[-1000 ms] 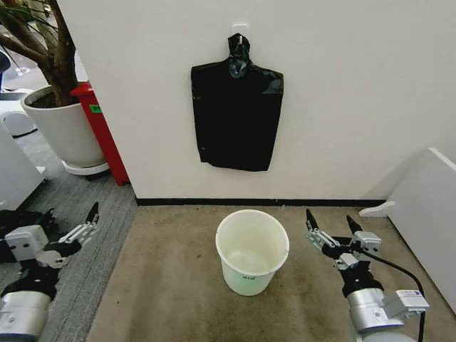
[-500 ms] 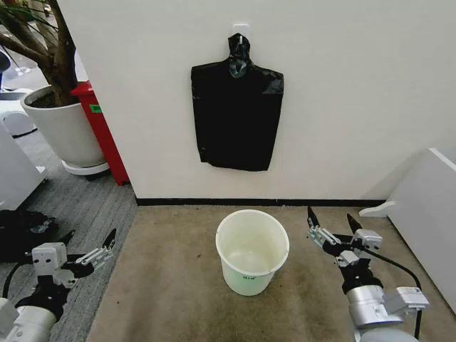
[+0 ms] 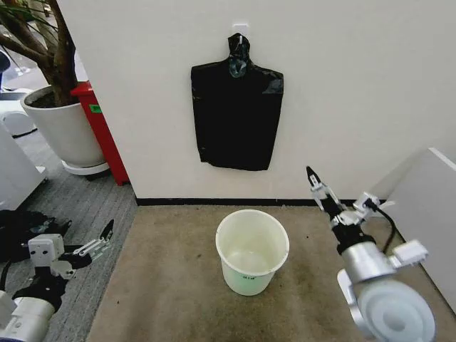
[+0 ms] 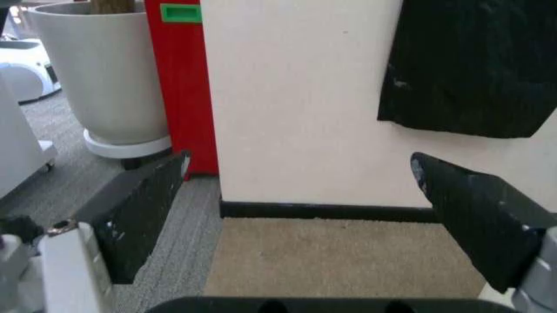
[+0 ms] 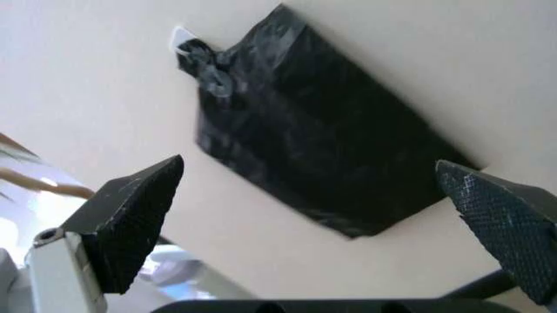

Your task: Place the garbage bag over the trash bin.

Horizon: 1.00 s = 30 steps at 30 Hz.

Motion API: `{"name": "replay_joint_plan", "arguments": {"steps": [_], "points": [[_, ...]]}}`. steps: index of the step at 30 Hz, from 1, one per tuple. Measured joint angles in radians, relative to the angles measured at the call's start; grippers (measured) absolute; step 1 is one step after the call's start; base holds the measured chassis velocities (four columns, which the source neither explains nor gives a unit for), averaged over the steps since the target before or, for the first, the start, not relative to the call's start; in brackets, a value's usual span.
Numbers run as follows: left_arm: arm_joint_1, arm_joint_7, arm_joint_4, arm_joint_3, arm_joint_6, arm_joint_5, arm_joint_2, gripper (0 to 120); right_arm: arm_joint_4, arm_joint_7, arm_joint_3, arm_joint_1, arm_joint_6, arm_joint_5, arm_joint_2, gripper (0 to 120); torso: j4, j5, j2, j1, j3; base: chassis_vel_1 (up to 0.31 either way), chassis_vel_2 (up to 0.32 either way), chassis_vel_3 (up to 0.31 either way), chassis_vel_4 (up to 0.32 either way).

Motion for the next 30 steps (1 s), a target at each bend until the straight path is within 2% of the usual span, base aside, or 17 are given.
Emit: {"name": "replay_joint_plan", "arguments": {"steps": [3, 6, 7, 8, 11, 17, 19, 24, 27, 30], "points": [[0.006, -0.003, 0.0, 0.0, -0.011, 0.0, 0.0, 100, -0.023, 0.022, -0.025, 0.063, 0.011, 0.071, -0.003, 100, -0.0002, -0.0001, 0.0, 0.0, 0.0, 0.0, 0.0, 0.0, 0.0], [0.036, -0.018, 0.0, 0.0, -0.062, 0.006, -0.003, 100, -0.09, 0.05, -0.081, 0.186, 0.039, 0.141, 0.004, 100, 0.0003, 0.0, 0.0, 0.0, 0.0, 0.0, 0.0, 0.0, 0.0], [0.036, -0.018, 0.0, 0.0, -0.062, 0.006, -0.003, 100, -0.09, 0.05, -0.081, 0.186, 0.039, 0.141, 0.004, 100, 0.0003, 0.0, 0.0, 0.0, 0.0, 0.0, 0.0, 0.0, 0.0], [0.038, -0.019, 0.001, 0.0, -0.066, 0.006, -0.003, 100, -0.142, 0.055, -0.118, 0.253, 0.048, 0.154, 0.012, 100, 0.0003, -0.0001, 0.0, 0.0, 0.0, 0.0, 0.0, 0.0, 0.0], [0.046, -0.02, 0.001, -0.003, -0.075, 0.007, -0.002, 100, -0.221, 0.06, -0.169, 0.34, 0.057, 0.167, 0.029, 100, 0.0002, -0.0001, 0.0, 0.0, 0.0, 0.0, 0.0, 0.0, 0.0], [0.053, -0.022, 0.001, -0.004, -0.084, 0.011, -0.001, 100, -0.331, 0.074, -0.216, 0.477, 0.06, 0.195, 0.072, 100, 0.0, -0.0002, 0.0, 0.0, 0.0, 0.0, 0.0, 0.0, 0.0], [0.054, -0.022, 0.001, -0.004, -0.084, 0.011, -0.001, 100, -0.336, 0.074, -0.218, 0.483, 0.06, 0.197, 0.074, 100, 0.0, -0.0001, 0.0, 0.0, 0.0, 0.0, 0.0, 0.0, 0.0], [0.055, -0.023, 0.001, -0.006, -0.086, 0.011, -0.001, 100, -0.466, 0.094, -0.272, 0.697, 0.058, 0.247, 0.143, 100, 0.0001, -0.0003, 0.0, 0.0, 0.0, 0.0, 0.0, 0.0, 0.0], [0.055, -0.023, 0.001, -0.006, -0.086, 0.011, -0.001, 100, -0.494, 0.102, -0.282, 0.734, 0.059, 0.25, 0.161, 100, 0.0002, -0.0003, 0.0, 0.0, 0.0, 0.0, 0.0, 0.0, 0.0], [0.055, -0.023, 0.001, -0.006, -0.087, 0.011, -0.001, 100, -0.572, 0.105, -0.302, 0.803, 0.06, 0.249, 0.211, 100, 0.0001, -0.0004, 0.0, 0.0, 0.0, 0.0, 0.0, 0.0, 0.0]]}}
